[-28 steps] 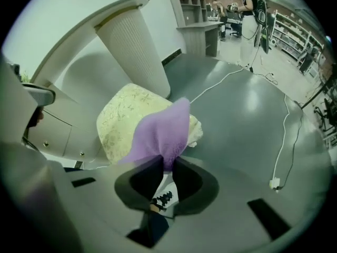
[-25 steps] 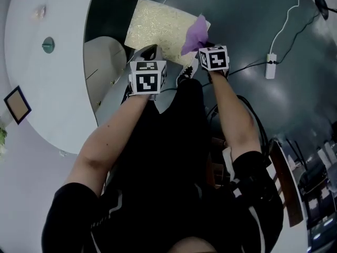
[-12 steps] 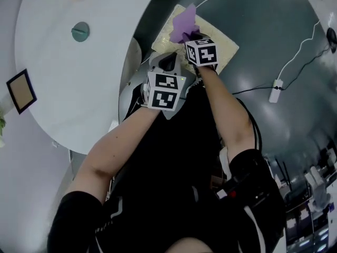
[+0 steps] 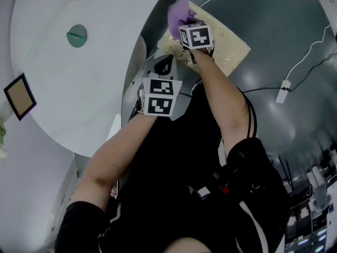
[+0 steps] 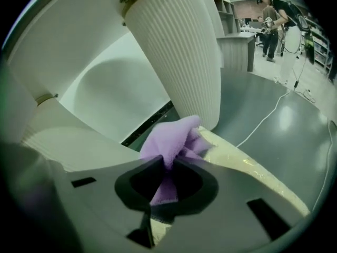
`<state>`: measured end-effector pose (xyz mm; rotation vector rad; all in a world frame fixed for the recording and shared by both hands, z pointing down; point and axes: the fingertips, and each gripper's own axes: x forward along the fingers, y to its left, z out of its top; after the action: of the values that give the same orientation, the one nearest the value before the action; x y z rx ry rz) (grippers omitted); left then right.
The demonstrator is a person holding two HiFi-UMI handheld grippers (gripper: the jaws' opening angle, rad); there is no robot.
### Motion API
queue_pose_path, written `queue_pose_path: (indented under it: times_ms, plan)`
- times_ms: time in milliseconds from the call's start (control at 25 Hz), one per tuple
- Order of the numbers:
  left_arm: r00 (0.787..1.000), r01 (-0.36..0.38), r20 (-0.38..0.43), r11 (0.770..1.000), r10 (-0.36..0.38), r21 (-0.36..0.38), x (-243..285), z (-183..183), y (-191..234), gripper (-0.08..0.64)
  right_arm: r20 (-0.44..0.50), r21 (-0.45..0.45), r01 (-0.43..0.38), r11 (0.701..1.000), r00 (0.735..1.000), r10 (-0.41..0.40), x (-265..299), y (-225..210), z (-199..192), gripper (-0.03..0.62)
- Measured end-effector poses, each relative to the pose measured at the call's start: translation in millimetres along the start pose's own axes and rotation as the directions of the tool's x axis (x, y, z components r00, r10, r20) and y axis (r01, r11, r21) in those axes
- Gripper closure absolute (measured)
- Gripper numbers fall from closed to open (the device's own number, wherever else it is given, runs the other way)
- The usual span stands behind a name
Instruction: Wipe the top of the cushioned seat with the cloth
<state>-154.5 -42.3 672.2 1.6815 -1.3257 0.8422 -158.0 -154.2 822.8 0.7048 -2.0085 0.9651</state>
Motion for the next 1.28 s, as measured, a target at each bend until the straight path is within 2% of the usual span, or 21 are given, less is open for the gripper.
queue_pose_path:
  times_ms: [240,480,720,1040,1280]
  plan:
    - [1.000,-0.005,-0.017,1.000,0.005,0.016,8,7,-17,0.555,-0.032,0.044,0.005,0.999,0.999,-0.003,-14,-24,-15,0.545]
    - [0.999,0.026,-0.035,0.997,-0.023,0.075,17,16,-50,0.557,-0.023,0.163,0.032,0.986,0.999,-0.029,-44,-64,-45,0.545]
    - [0.997,0.049,-0.066,0.992,-0.041,0.117,23,14,-94,0.555,-0.004,0.236,0.047,0.971,0.999,-0.047,-79,-103,-80,0.545]
    - [0.996,0.051,-0.082,0.978,-0.035,0.201,26,17,-139,0.555,0.005,0.280,0.049,0.959,0.999,-0.053,-110,-136,-111,0.545]
    - [0.995,0.049,-0.097,0.976,-0.029,0.210,21,13,-160,0.557,0.010,0.324,0.051,0.945,0.998,-0.057,-131,-160,-131,0.545]
